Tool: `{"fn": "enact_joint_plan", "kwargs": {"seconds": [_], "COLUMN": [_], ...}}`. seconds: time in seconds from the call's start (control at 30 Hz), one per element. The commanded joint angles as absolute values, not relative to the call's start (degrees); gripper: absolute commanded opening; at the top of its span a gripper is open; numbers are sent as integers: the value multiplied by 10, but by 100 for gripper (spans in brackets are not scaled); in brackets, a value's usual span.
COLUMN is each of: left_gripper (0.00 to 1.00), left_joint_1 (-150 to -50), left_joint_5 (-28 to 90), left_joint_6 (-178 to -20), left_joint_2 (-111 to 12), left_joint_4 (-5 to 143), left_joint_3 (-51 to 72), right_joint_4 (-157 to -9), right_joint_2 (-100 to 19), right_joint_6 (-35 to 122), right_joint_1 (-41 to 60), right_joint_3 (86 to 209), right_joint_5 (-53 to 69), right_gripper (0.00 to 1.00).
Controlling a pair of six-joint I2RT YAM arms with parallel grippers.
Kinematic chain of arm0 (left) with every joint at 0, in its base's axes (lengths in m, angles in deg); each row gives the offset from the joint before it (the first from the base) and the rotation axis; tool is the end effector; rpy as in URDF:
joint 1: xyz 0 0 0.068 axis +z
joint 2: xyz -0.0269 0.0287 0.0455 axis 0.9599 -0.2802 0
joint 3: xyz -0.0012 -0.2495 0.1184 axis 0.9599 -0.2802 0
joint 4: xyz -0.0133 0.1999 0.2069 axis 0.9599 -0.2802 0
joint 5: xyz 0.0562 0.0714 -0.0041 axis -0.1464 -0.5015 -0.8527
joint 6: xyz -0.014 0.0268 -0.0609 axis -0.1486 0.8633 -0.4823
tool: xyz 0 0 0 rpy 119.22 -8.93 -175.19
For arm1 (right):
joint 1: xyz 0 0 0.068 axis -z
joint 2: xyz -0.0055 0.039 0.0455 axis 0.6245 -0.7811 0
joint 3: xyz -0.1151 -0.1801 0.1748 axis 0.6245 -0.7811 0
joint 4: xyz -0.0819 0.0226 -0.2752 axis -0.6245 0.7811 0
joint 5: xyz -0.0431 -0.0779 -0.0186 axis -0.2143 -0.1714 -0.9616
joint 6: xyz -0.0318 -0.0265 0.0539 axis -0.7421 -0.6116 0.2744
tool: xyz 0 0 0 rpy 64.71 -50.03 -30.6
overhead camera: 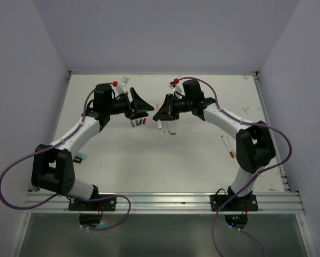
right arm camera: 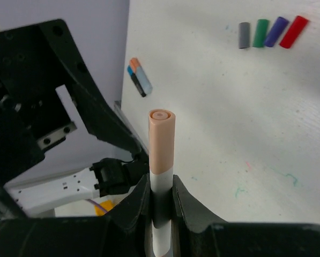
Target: Open the pen caps
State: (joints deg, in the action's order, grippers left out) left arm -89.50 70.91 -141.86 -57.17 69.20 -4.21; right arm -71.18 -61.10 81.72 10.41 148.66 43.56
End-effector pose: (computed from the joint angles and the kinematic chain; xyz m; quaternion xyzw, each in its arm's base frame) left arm 0.3375 -0.1378 0.2689 -0.0450 0.7947 -0.5680 0.2090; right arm 0.3694 0.2403 0.2446 -0.0402 0.8487 0.5088 0.1386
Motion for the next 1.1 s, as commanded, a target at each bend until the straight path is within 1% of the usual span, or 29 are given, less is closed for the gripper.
{"fn": "enact_joint_plan", "kwargs": {"seconds": [0.0, 0.07, 0.1, 0.17, 0.3, 0.53, 0.7, 0.73, 0.77, 0.83, 0.93, 1.03, 1.07], "left_gripper": [72, 61, 54, 49, 45, 44, 36, 34, 29, 25, 0, 0, 0], "left_joint_1": [-872, -874, -880, -886, -886, -889, -889, -889, -889, -889, -889, -889, -889], "left_joint_5": [713, 714, 710, 701, 710, 717, 722, 723, 725, 730, 740, 750, 743], "left_joint_6": [-1418, -1406, -1393, -1366, -1376, -1399, -1414, -1418, -1419, -1423, -1431, -1441, -1440], "left_joint_2": [-587, -595, -603, -607, -609, -607, -600, -599, -598, -596, -593, -594, -593], "left_joint_4": [697, 697, 675, 655, 695, 725, 743, 744, 745, 746, 756, 765, 747], "left_joint_3": [-18, -7, 10, 16, 3, -17, -25, -26, -28, -31, -36, -42, -42], "right_joint_4": [-804, -855, -907, -976, -1004, -1020, -1045, -1049, -1054, -1059, -1098, -1116, -1105], "right_joint_2": [-576, -576, -575, -576, -583, -596, -602, -604, -604, -610, -618, -625, -626], "right_joint_6": [830, 860, 897, 947, 969, 985, 1006, 1010, 1015, 1022, 1056, 1078, 1074], "right_joint_1": [103, 100, 98, 92, 82, 79, 78, 79, 80, 79, 79, 79, 79], "right_joint_3": [1456, 1441, 1430, 1415, 1416, 1419, 1415, 1413, 1413, 1410, 1400, 1396, 1396], "right_joint_5": [547, 575, 597, 608, 615, 618, 612, 610, 609, 608, 607, 596, 593], "right_gripper": [0, 0, 0, 0, 0, 0, 0, 0, 0, 0, 0, 0, 0]}}
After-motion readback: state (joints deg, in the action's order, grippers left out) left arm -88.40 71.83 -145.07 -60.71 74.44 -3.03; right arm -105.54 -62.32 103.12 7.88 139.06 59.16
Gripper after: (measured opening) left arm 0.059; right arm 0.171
